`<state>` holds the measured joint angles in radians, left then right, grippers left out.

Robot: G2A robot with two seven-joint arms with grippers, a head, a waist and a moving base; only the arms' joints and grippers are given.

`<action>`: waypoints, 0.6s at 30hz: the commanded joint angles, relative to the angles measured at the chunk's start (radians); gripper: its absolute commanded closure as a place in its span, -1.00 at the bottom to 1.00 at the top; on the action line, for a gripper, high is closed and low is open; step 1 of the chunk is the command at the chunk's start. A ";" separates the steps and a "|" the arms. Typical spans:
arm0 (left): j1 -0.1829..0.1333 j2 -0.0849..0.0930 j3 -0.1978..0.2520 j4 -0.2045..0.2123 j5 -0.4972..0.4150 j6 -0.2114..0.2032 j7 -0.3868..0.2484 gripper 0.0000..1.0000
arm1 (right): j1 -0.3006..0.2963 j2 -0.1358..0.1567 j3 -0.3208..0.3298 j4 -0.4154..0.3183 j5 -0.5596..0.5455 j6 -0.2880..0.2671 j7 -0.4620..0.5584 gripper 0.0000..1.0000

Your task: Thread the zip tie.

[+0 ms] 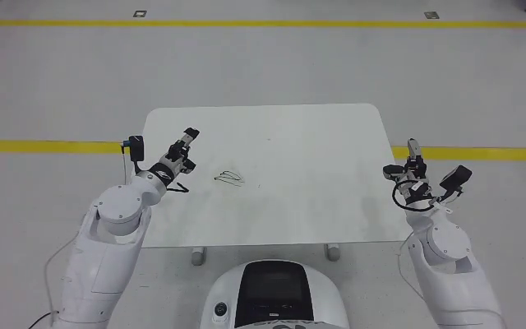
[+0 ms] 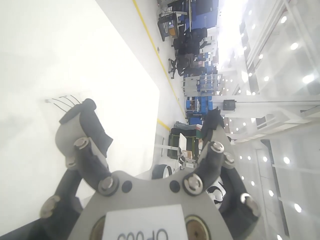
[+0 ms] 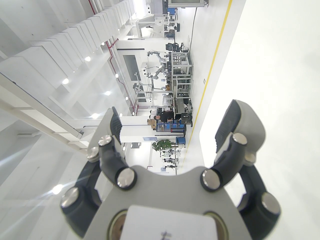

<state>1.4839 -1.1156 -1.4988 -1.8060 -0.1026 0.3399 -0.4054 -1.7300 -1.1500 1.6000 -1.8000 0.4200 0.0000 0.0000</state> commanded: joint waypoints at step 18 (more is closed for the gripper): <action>-0.267 -0.004 0.198 0.210 0.340 0.000 -0.203 -1.00 | 0.000 0.000 0.000 0.000 0.000 0.000 0.000 -1.00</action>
<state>1.2122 -1.1202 -1.2990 -1.5925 0.2481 0.3400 -0.6094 -1.7300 -1.1500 1.6000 -1.8000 0.4200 0.0000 0.0000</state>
